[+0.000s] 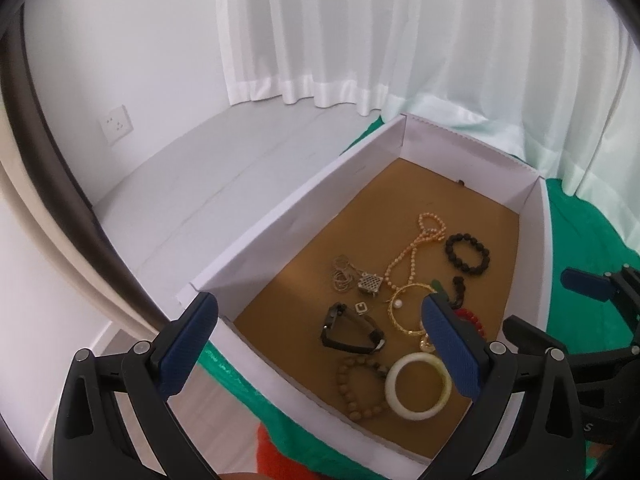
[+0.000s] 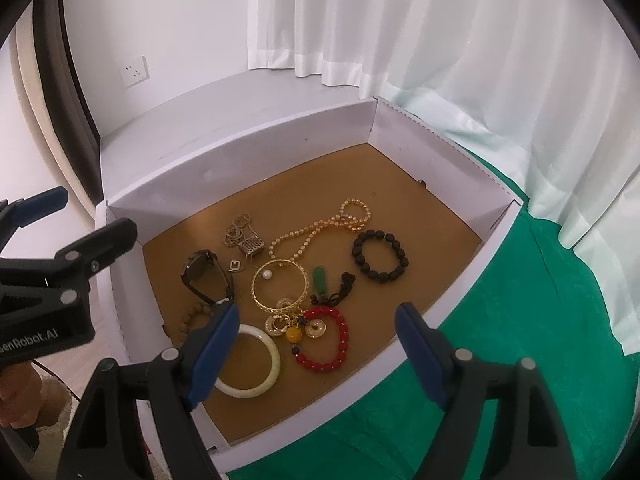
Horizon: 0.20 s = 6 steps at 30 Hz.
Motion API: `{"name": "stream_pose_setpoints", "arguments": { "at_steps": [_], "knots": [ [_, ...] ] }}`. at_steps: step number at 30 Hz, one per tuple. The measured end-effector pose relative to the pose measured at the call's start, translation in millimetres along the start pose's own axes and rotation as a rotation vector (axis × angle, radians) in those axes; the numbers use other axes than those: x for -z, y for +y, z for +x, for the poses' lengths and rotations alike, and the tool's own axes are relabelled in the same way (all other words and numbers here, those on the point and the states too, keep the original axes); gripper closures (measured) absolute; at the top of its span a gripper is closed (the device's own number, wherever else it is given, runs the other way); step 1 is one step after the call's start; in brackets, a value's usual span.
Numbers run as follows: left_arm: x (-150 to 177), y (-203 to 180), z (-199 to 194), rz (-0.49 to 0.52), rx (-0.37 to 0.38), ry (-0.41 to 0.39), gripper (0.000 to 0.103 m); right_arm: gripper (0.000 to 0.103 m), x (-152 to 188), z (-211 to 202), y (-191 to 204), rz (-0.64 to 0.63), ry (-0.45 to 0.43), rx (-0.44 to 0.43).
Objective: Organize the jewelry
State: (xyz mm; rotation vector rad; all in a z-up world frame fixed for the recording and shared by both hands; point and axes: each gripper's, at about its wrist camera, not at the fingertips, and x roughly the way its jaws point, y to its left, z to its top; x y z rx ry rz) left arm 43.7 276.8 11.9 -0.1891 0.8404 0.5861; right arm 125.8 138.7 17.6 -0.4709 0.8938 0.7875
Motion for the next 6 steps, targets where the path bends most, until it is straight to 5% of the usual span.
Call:
{"name": "stream_pose_setpoints", "arguments": {
  "at_steps": [6],
  "knots": [
    [3.0,-0.6,-1.9,-0.005,0.004,-0.044,0.001,0.021,1.4,2.0,0.3,0.003,-0.004,-0.011]
  ]
}}
